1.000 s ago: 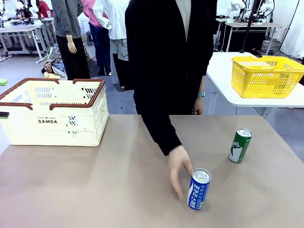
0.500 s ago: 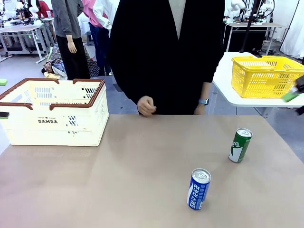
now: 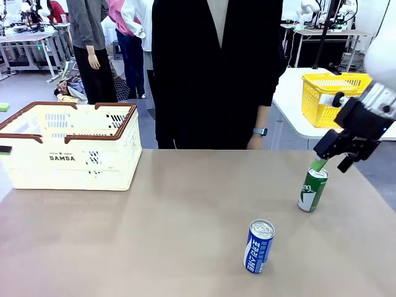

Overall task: Place the drinks into the Shopping basket.
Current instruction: Pick up one drink and place it into the Shopping basket.

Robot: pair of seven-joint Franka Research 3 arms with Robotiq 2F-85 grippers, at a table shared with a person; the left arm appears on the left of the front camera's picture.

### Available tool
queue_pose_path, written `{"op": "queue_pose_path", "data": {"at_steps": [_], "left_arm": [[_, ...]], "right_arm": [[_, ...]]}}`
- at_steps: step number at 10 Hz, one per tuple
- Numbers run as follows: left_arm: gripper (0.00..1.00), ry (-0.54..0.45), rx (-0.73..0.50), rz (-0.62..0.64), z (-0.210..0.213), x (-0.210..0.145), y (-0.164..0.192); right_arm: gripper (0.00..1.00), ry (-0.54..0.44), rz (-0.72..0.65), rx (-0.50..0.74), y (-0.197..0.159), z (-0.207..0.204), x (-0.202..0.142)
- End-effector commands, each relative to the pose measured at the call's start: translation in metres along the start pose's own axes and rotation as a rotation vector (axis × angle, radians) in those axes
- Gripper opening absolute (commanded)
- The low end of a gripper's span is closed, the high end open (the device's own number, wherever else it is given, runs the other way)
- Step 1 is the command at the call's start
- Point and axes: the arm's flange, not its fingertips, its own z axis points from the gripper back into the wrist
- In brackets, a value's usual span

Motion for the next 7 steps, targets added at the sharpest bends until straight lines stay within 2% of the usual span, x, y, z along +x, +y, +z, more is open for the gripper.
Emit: {"op": "queue_pose_path", "data": {"at_steps": [1,2,6,7], "left_arm": [[1.00,-0.001,-0.024,-0.015,0.001,0.000,-0.001],[1.00,-0.001,-0.024,-0.015,0.001,0.000,-0.001],[1.00,-0.001,-0.024,-0.015,0.001,0.000,-0.001],[1.00,-0.001,-0.024,-0.015,0.001,0.000,-0.001]], "right_arm": [[1.00,0.006,-0.037,-0.148,0.005,-0.018,-0.002],[1.00,-0.022,-0.076,-0.208,0.005,-0.020,-0.001],[1.00,-0.089,-0.170,-0.191,-0.003,-0.032,0.023],[1.00,-0.076,-0.170,-0.177,-0.002,-0.036,0.030]]}}
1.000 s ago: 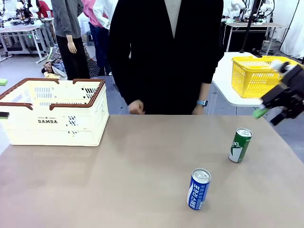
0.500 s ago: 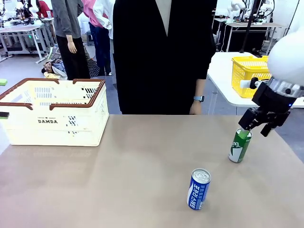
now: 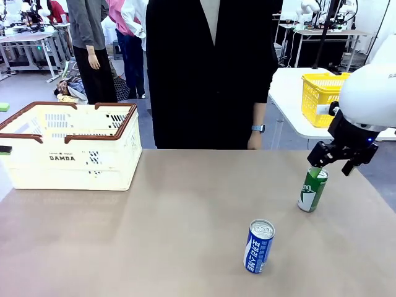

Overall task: Place the drinks into the Shopping basket.
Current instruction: Pick up one drink and place it into the Shopping basket.

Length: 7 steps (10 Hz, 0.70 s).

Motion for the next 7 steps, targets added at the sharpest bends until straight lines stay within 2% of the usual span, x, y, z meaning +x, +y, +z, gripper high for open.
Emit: {"op": "queue_pose_path", "data": {"at_steps": [1,4,7], "left_arm": [[1.00,-0.001,-0.024,-0.015,0.001,0.000,-0.001],[1.00,-0.001,-0.024,-0.015,0.001,0.000,-0.001],[1.00,-0.001,-0.024,-0.015,0.001,0.000,-0.001]], "right_arm": [[1.00,-0.009,-0.032,0.008,0.010,-0.010,0.020],[1.00,0.033,-0.048,0.000,0.013,-0.036,0.034],[1.00,0.069,-0.069,-0.025,0.011,-0.060,0.033]]}}
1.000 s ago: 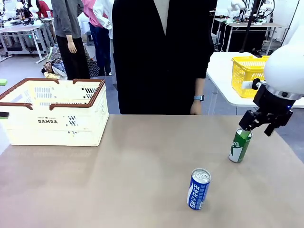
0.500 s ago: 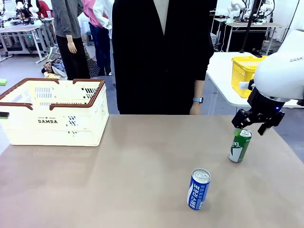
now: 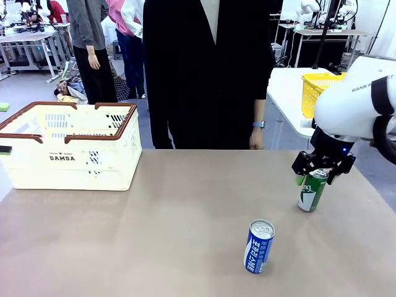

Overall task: Place the drinks into the Shopping basket.
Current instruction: Pick up one drink and place it into the Shopping basket.

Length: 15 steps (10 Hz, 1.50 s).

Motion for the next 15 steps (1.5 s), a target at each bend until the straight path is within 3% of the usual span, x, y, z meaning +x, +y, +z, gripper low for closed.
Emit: {"op": "queue_pose_path", "data": {"at_steps": [1,2,3,4,10,11,13,15], "left_arm": [[1.00,-0.001,-0.024,-0.015,0.001,0.000,-0.001],[1.00,-0.001,-0.024,-0.015,0.001,0.000,-0.001],[1.00,-0.001,-0.024,-0.015,0.001,0.000,-0.001],[1.00,-0.001,-0.024,-0.015,0.001,0.000,-0.001],[1.00,-0.001,-0.024,-0.015,0.001,0.000,-0.001],[1.00,-0.001,-0.024,-0.015,0.001,0.000,-0.001],[1.00,-0.001,-0.024,-0.015,0.001,0.000,-0.001],[1.00,-0.001,-0.024,-0.015,0.001,0.000,-0.001]], "right_arm": [[1.00,-0.008,-0.033,-0.037,0.005,-0.004,0.004],[1.00,-0.009,-0.036,-0.046,0.003,-0.006,0.004],[0.46,-0.020,-0.031,-0.050,0.002,-0.006,0.005],[0.00,-0.020,-0.032,-0.054,0.002,-0.005,0.005],[0.00,-0.041,-0.037,-0.047,-0.003,0.019,0.006],[0.00,-0.052,-0.031,-0.011,-0.007,0.040,0.003],[0.00,-0.161,-0.040,0.117,-0.017,0.125,-0.015],[0.00,-0.176,-0.057,0.210,-0.019,0.161,-0.040]]}}
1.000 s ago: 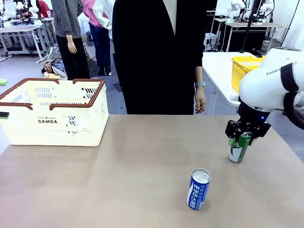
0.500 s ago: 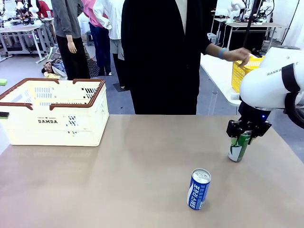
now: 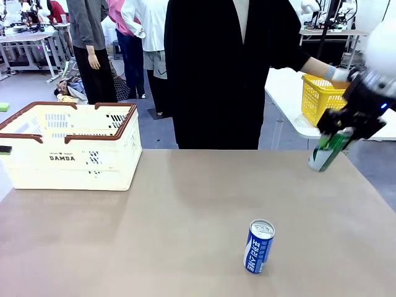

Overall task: Place the drinks into the Shopping basket.
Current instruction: Pick up one drink and place it into the Shopping basket.

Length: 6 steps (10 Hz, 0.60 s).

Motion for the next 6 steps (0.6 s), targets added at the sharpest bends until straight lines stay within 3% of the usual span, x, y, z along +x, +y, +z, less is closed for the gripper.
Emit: {"op": "queue_pose_path", "data": {"at_steps": [1,3,4,6], "left_arm": [[1.00,-0.001,-0.024,-0.015,0.001,0.000,-0.001],[1.00,-0.001,-0.024,-0.015,0.001,0.000,-0.001],[1.00,-0.001,-0.024,-0.015,0.001,0.000,-0.001],[1.00,-0.001,-0.024,-0.015,0.001,0.000,-0.001]], "right_arm": [[0.00,0.024,0.010,-0.057,-0.003,-0.037,0.010],[0.00,0.024,0.010,-0.057,-0.003,-0.037,0.010],[0.00,0.021,0.003,-0.008,0.000,-0.009,-0.003],[0.00,0.019,0.179,-0.049,0.078,-0.011,0.009]]}}
